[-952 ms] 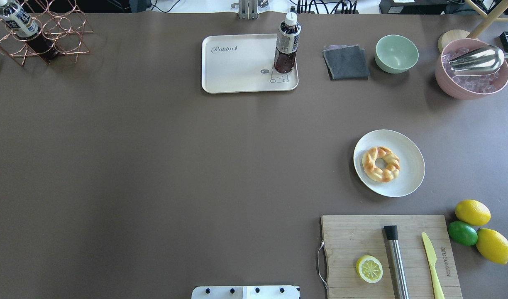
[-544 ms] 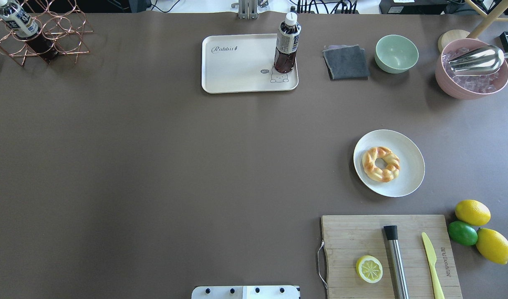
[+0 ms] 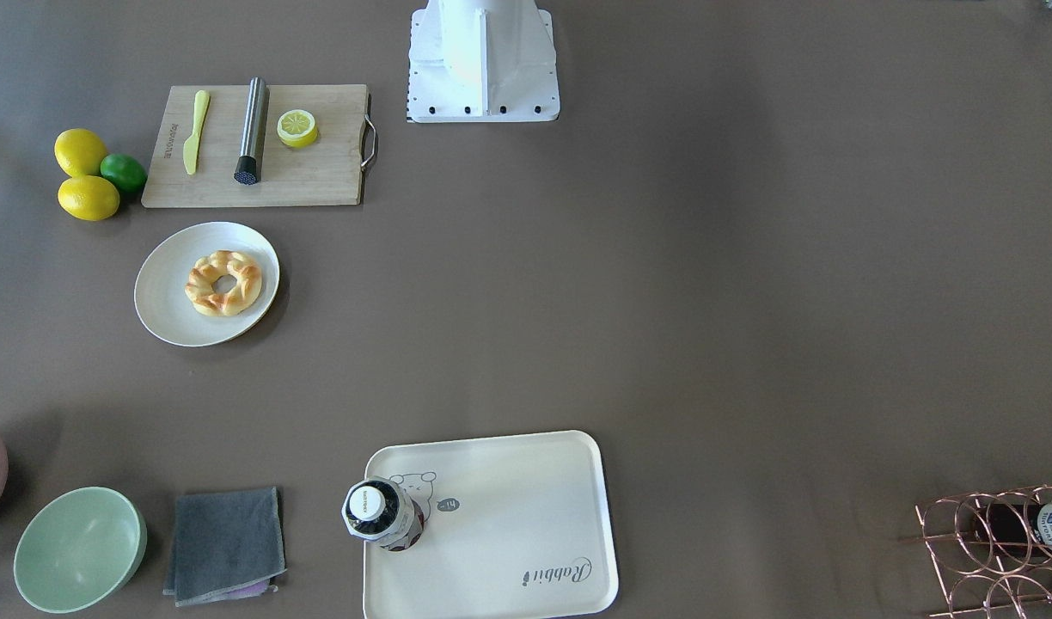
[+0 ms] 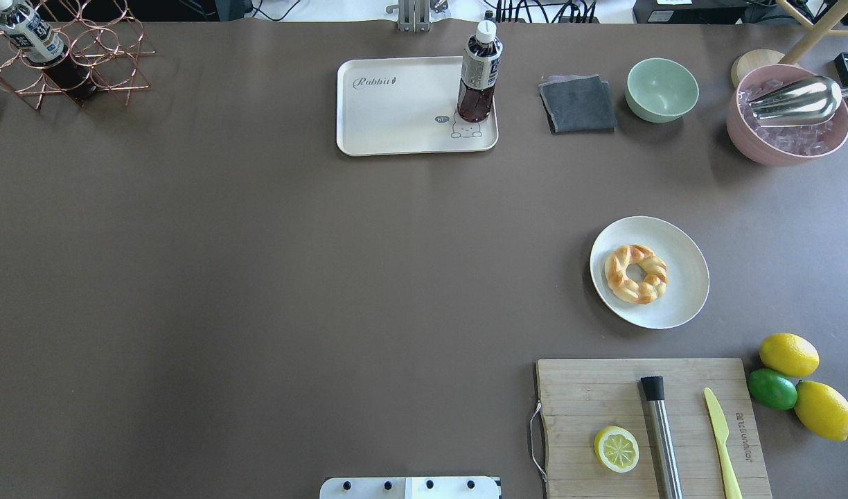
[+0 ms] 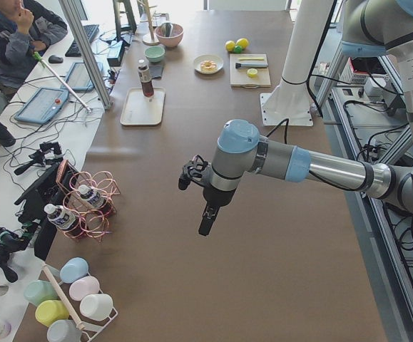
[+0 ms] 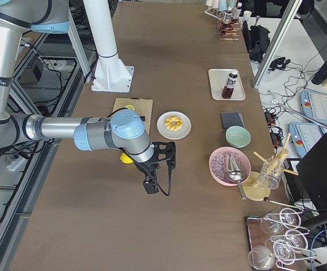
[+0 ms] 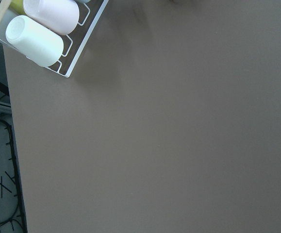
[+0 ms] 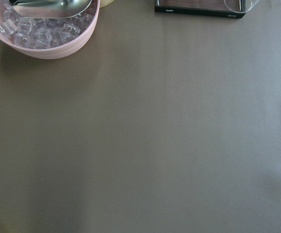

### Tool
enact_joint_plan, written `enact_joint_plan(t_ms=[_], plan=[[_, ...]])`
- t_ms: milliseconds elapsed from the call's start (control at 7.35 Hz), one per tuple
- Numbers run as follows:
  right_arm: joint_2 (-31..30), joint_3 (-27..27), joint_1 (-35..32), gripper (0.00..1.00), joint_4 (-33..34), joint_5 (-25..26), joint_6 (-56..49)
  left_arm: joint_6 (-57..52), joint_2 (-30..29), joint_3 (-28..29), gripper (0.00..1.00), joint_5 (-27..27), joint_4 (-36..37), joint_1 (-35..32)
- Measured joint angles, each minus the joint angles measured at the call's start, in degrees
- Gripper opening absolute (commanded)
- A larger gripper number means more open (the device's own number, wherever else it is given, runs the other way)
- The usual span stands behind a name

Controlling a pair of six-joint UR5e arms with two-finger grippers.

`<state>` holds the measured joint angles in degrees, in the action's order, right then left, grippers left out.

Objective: Place donut on tray

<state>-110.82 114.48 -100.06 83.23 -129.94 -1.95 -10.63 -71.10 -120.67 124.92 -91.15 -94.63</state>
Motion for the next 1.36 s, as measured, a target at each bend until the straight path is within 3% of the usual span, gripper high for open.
enact_joint_plan(t_ms=[680, 952, 1361], plan=[[-0.4, 0.1, 0.4, 1.00, -0.1, -0.3, -0.4, -2.5, 1.1, 0.0, 0.97, 0.2, 0.2, 0.0], [-0.6, 0.4, 0.7, 1.00, -0.2, -3.5, 0.6, -2.6, 1.1, 0.2, 0.97, 0.1, 0.2, 0.0], [1.0, 0.7, 8.2, 1.00, -2.1, -8.3, 13.6, -2.7, 1.3, 0.3, 0.97, 0.1, 0.4, 0.2]])
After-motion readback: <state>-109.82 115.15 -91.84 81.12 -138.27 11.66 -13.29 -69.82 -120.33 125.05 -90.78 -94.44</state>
